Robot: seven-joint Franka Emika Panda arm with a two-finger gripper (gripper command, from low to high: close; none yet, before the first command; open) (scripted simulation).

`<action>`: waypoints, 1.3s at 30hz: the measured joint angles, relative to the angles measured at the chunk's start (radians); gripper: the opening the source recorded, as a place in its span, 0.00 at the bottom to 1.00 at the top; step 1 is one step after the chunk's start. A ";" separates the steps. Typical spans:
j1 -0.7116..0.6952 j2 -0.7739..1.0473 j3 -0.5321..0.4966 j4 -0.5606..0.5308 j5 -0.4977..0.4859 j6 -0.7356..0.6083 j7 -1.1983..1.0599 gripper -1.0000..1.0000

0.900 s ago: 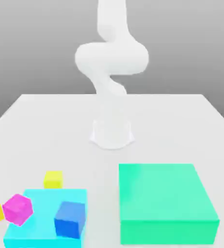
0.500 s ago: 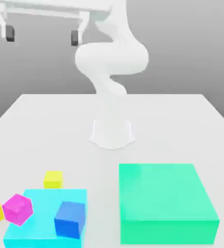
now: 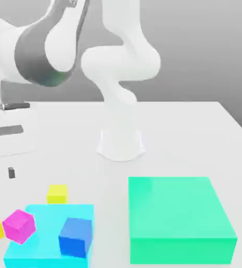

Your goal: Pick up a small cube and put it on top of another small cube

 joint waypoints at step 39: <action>0.158 0.003 0.031 0.015 -0.279 -0.164 0.136 0.00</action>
